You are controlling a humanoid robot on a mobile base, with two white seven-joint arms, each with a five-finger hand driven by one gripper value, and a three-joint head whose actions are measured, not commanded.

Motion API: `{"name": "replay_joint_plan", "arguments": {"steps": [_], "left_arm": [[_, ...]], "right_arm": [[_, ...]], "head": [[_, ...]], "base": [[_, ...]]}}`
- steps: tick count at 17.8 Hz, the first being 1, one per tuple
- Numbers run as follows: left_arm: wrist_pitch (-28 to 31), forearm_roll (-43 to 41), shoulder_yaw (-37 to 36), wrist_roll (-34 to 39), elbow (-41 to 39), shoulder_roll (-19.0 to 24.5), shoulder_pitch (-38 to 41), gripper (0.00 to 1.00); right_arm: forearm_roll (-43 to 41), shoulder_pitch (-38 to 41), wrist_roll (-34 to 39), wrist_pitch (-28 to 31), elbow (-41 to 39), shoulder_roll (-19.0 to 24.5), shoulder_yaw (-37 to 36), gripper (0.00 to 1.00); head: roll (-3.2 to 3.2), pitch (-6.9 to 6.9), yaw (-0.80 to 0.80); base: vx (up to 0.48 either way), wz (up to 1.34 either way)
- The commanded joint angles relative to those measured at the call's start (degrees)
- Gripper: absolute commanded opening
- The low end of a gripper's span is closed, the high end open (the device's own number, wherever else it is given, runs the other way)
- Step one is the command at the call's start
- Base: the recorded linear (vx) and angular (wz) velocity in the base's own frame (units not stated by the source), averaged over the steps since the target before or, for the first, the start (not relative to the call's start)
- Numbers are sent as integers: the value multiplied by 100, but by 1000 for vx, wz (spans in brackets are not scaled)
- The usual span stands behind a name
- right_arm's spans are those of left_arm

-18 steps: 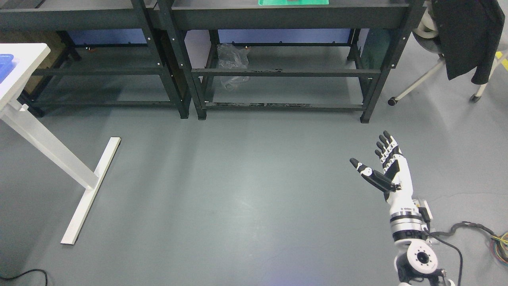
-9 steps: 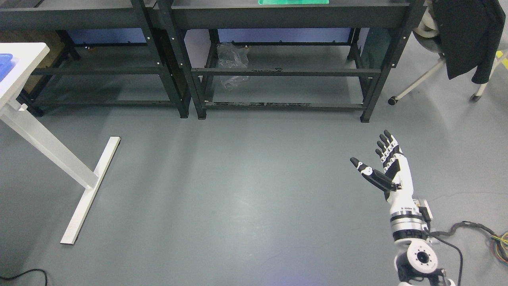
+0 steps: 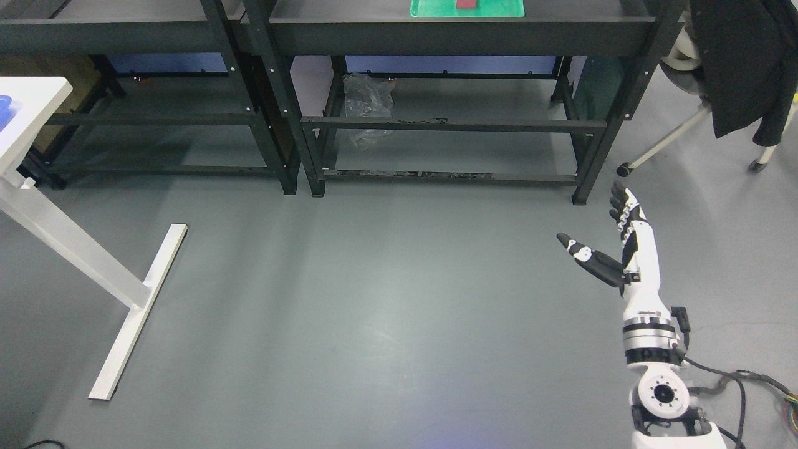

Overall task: Pick pink block from left shelf to tray
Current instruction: 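Drive toward the dark shelf with the right hand raised, then reach the right hand over the green tray toward the pink cube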

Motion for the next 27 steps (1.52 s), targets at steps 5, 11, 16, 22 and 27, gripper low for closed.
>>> {"name": "replay_joint_plan", "arguments": {"steps": [5, 11, 16, 22, 27], "left_arm": [[-2, 0, 0, 5, -100, 100, -168, 100], [-2, 0, 0, 5, -100, 100, -168, 100], [-2, 0, 0, 5, -100, 100, -168, 100], [-2, 0, 0, 5, -100, 100, -168, 100], [-2, 0, 0, 5, -100, 100, -168, 100]], "right_arm": [[5343, -44, -592, -261, -159, -159, 299, 99], [5342, -62, -636, -269, -168, -177, 351, 99], [5342, -71, -1521, -296, -194, -220, 421, 99], [5386, -71, -1998, -304, -203, -291, 580, 98], [5386, -193, -1928, -234, -203, -282, 799, 98]], "head": [[0, 0, 0], [0, 0, 0], [0, 0, 0], [0, 0, 0], [0, 0, 0]], "base": [[253, 46], [289, 60], [310, 53], [293, -144], [268, 4]]}}
